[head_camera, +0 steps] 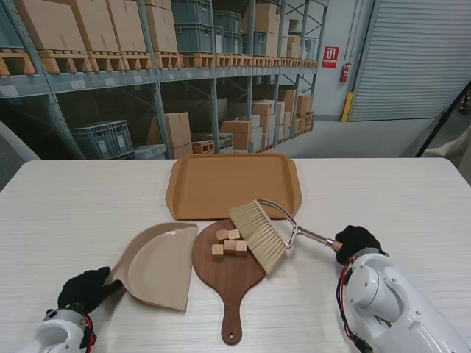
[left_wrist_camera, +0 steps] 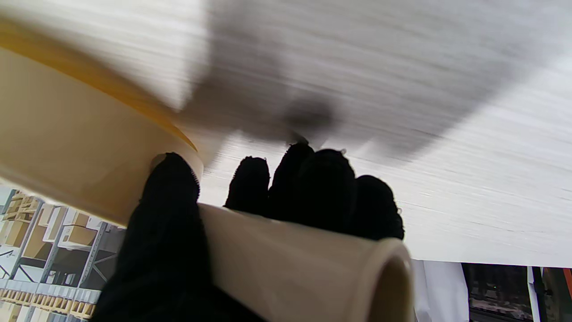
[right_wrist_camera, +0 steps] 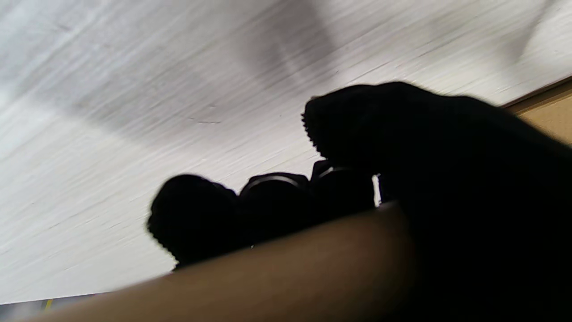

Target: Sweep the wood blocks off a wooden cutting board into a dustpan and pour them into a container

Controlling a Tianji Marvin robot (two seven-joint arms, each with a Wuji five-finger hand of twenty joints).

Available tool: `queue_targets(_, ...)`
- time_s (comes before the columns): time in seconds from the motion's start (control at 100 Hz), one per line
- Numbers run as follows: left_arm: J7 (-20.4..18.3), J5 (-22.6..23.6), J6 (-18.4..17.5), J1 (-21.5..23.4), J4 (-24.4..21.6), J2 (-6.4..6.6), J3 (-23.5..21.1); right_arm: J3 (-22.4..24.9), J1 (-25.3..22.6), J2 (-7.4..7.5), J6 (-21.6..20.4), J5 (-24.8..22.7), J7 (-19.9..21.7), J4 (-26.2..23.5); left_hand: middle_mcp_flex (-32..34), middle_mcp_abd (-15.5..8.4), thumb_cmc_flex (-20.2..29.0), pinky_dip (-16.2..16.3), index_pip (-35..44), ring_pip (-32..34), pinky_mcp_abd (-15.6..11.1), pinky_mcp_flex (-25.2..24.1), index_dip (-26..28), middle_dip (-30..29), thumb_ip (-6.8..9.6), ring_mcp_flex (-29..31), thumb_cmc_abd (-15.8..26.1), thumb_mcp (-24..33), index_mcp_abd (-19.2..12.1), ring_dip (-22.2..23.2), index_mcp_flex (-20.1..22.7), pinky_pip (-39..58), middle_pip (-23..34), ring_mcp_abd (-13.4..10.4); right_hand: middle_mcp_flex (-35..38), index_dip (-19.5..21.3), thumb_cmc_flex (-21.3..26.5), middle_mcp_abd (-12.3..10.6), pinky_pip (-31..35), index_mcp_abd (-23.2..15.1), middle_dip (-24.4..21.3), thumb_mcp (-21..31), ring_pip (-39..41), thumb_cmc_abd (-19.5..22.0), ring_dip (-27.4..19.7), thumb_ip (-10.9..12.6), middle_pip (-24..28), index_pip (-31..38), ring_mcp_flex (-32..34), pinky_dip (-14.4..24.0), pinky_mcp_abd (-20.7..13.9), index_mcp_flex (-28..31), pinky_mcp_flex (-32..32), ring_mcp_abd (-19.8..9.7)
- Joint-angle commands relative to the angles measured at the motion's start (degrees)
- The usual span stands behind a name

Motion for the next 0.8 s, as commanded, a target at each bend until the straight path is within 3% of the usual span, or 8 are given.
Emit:
queue_targets(0.0,-1.56,0.38,0.06,0.56,-0.15,-0.11,0.42,-0.82,0.34,-0.6,0.09,0.5,1.11,0.04,4.91,-19.33,4.42,1.34,0.85,-1.81,-2.01,1.13,-1.47,-2.04,0.62,4.91,6.34,6.95,-2.89,-0.66,7.96,4.14,82.54,-13.7,4.39,1.24,6.29,-0.59,7.59,-2.14,-1.64,24.8,3.74,6.99,-0.09,3.92,-1.24,5.09,2.25,-0.92,1.84,5.05,2.9,-1.72)
queue_targets(0.26,-1.9,1.35,0.27,0.84,-0.63,0.01,0.44,-4.12,2.54,-0.79,0.33,2.48,1.52,1.41,5.48,-17.98,3.55,0.43,-1.12,-7.04,-2.03,2.02,-5.37,-4.66,0.93,5.94,3.43,7.53,-3.93,-1.53,9.59,3.56,76.11,-11.67,4.37,1.28,5.76,-0.57,7.29,-2.16,-1.78,24.8,3.17,7.78,-0.4,3.61,-1.87,4.54,2.24,-1.12,1.88,4.89,2.83,-1.64)
queue_targets(0.51,-2.03,1.79,0.81,0.83,-0.91,0.05,0.62,-6.38,3.99,-1.11,0.17,4.2,1.34,1.71,5.85,-17.9,3.41,-0.85,-0.54,-9.76,-1.47,3.78,-9.02,-5.87,0.8,6.58,-1.22,8.28,-4.82,-1.81,9.54,2.88,73.02,-11.39,4.3,1.4,4.64,-0.54,6.72,-2.1,-2.03,24.8,2.52,9.62,-0.75,2.77,-3.42,3.48,2.29,-1.44,1.83,4.06,2.66,-1.71)
queue_targets(0.79,-2.4,1.6,1.13,0.65,-1.16,0.07,0.92,-7.22,4.15,-1.32,1.14,3.22,0.19,1.24,7.26,-20.46,3.23,-1.31,1.02,-6.75,-1.87,4.89,-9.05,-3.72,0.56,7.72,-0.75,8.92,-4.29,-0.58,9.54,3.95,77.95,-13.84,3.85,1.63,3.82,-0.45,6.04,-1.81,-1.84,24.8,1.26,10.09,-1.54,-0.97,-6.08,2.43,2.43,-1.77,1.2,1.72,2.54,-2.3)
